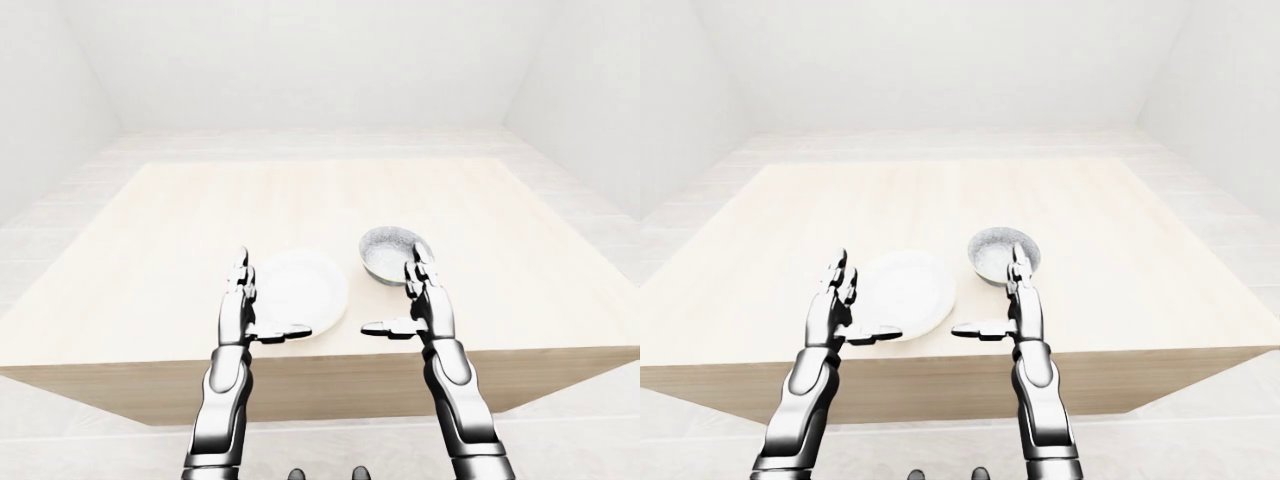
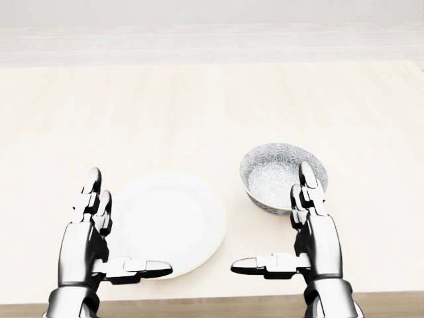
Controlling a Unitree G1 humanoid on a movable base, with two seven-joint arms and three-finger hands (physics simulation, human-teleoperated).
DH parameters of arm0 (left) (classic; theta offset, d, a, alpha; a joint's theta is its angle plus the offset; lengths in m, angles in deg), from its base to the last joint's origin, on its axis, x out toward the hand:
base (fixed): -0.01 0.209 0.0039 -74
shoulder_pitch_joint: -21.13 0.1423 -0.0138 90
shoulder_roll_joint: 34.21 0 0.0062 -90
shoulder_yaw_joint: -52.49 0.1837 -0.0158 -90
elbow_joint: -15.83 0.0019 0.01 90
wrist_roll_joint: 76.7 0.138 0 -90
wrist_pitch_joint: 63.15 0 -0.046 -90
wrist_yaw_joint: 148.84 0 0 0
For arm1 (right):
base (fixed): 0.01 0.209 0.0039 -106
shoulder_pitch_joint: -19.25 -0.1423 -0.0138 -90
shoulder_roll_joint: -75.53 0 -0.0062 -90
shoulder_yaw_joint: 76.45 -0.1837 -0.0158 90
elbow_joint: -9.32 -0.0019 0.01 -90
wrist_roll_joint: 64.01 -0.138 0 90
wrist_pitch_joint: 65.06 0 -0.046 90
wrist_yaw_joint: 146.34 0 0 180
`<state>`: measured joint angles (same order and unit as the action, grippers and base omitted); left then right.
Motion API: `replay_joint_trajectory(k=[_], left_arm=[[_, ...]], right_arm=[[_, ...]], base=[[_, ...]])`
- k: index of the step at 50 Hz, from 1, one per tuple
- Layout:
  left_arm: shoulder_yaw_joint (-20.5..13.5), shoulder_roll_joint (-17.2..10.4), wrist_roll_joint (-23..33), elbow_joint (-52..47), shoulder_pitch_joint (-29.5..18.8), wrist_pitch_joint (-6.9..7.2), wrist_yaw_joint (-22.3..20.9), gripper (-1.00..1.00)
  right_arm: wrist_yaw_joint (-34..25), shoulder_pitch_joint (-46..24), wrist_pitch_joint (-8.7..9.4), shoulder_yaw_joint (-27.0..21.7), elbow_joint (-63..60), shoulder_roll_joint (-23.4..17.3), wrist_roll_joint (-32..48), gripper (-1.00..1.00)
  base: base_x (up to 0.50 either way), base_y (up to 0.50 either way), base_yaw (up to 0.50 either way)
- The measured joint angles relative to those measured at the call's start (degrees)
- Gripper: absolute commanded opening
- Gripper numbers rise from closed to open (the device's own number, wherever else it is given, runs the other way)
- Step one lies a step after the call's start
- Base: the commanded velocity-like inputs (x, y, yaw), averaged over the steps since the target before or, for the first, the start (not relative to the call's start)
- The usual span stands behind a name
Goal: Put the bowl on the plate.
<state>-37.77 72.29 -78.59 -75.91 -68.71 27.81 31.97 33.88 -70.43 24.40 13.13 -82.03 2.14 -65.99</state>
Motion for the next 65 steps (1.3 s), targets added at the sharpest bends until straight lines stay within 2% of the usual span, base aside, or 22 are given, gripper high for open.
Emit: replay_joint_trajectory(k=[4, 12, 16, 22, 40, 59, 65], left_arm=[[-0.1, -1.0, 0.6, 0.1, 0.3, -0.68, -0.6, 1.0], [-0.8, -1.9, 0.7, -2.8, 1.6, 0.78, -2.8, 1.0], [-1.4, -2.1, 0.2, -5.4, 2.5, 2.07, -3.9, 1.0], [-2.5, -2.3, -0.3, -9.5, 3.5, 4.04, -5.1, 1.0], [-7.5, -3.2, -3.1, -20.1, 3.9, 4.04, -7.4, 1.0], [-10.8, -3.2, -4.3, -25.5, 5.1, 4.04, -9.0, 1.0], [-11.3, -2.9, -4.6, -26.9, 5.6, 4.04, -9.5, 1.0]], right_arm=[[-0.6, 0.0, 0.99, -0.5, -0.9, -0.7, 0.2, 1.0], [-1.3, 0.8, 3.81, -1.2, -5.6, -1.7, 1.3, 1.0], [-1.7, 1.7, 5.54, -1.4, -9.2, -1.8, 1.8, 1.0], [-2.3, 2.8, 5.54, -1.7, -14.9, -2.0, 2.3, 1.0], [-3.8, 3.1, 5.54, -4.2, -29.3, -2.2, 1.6, 1.0], [-4.2, 3.5, 5.54, -5.2, -33.8, -2.0, 1.2, 1.0], [-4.3, 3.4, 5.54, -5.6, -34.3, -2.1, 1.1, 1.0]], base=[[0.0, 0.0, 0.0], [0.0, 0.0, 0.0], [0.0, 0.0, 0.0], [0.0, 0.0, 0.0], [0.0, 0.0, 0.0], [0.0, 0.0, 0.0], [0.0, 0.38, 0.0]])
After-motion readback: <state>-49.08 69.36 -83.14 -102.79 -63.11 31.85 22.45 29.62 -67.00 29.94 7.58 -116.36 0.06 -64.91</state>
